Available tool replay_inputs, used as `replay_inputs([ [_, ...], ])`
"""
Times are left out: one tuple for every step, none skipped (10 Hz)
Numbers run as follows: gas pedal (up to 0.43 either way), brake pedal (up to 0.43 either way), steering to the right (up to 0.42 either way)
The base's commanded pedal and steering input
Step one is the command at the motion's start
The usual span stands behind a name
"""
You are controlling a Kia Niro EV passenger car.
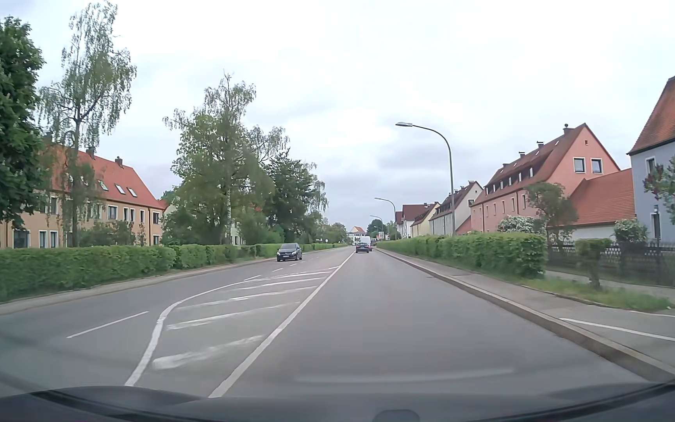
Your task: Follow the waypoints while adhering to traffic rules and regulations
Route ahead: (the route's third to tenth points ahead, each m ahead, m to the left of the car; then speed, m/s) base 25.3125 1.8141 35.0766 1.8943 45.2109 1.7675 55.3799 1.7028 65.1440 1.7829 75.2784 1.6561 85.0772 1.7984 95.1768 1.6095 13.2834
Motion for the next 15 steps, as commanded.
replay_inputs([
  [0.13, 0.0, -0.001],
  [0.11, 0.0, -0.001],
  [0.11, 0.0, -0.001],
  [0.098, 0.0, -0.001],
  [0.098, 0.0, -0.001],
  [0.087, 0.0, -0.001],
  [0.067, 0.0, -0.001],
  [0.067, 0.0, -0.001],
  [0.059, 0.0, -0.001],
  [0.059, 0.0, -0.001],
  [0.059, 0.0, -0.001],
  [0.008, 0.0, -0.001],
  [0.008, 0.0, -0.001],
  [0.008, 0.0, -0.001],
  [0.0, 0.0, 0.0],
])
